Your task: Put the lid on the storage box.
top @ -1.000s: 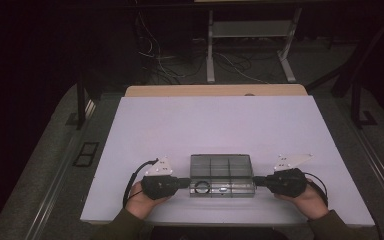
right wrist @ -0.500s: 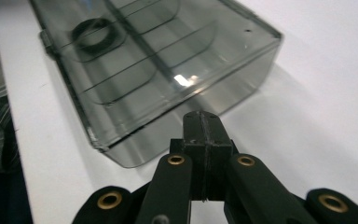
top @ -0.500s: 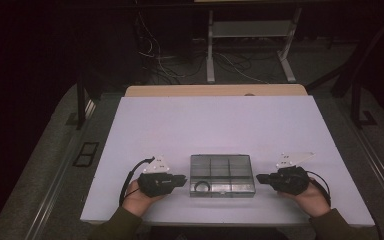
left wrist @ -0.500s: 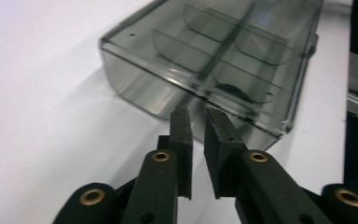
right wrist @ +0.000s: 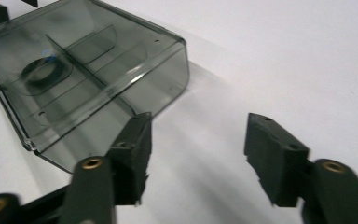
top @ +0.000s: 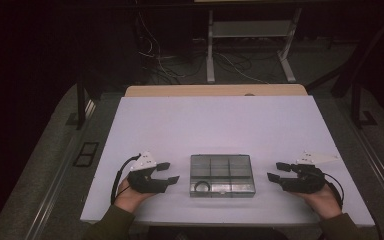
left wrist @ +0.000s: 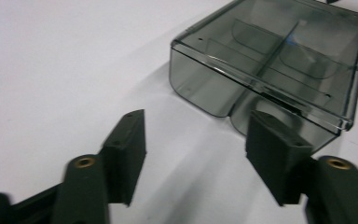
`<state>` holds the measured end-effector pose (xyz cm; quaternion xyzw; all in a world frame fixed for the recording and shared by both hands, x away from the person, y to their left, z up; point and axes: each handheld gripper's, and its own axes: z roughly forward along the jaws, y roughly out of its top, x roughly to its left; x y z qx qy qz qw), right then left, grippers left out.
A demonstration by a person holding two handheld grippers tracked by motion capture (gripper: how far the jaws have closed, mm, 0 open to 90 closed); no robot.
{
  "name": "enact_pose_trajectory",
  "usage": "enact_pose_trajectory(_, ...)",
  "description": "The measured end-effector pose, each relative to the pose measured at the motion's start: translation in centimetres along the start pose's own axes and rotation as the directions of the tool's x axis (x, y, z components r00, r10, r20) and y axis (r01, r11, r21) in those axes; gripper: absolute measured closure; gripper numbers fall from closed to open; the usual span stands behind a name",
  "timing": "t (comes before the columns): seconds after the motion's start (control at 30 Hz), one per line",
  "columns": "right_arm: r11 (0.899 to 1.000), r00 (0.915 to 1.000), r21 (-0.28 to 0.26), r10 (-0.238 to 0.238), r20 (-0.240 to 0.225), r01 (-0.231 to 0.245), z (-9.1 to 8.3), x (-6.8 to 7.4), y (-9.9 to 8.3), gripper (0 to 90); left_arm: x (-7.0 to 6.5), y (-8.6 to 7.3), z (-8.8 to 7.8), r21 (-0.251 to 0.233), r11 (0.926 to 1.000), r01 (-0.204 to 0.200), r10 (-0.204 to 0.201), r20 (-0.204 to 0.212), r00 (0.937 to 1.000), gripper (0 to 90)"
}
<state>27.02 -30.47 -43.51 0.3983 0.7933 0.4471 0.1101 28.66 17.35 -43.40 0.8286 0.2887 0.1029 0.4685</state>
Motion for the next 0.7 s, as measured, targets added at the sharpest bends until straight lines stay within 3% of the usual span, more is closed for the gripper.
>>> enact_pose_trajectory(0.27, 0.999, 0.9993, -0.04, -0.002, 0.038, 0.004, -0.18, -0.08, -0.93, 20.7, 0.68, -0.63, -0.13, 0.0, 0.9996, 0.028, -0.028, -0.029, 0.9992, 12.7)
enact_pose_trajectory(0.37, 0.999, 0.9986, -0.051, -0.012, 0.052, 0.015, 0.07, -0.08, -0.84, 18.7, 0.67, -0.57, -0.01, -0.006, 0.9994, 0.033, -0.033, -0.044, 0.9985, 1.5)
enact_pose_trajectory(0.7, 0.999, 0.9983, -0.045, -0.019, 0.055, 0.021, 0.2, -0.06, -0.85, 18.6, 0.43, -0.51, 0.05, 0.003, 0.9999, 0.017, -0.016, -0.047, 0.9988, 0.0)
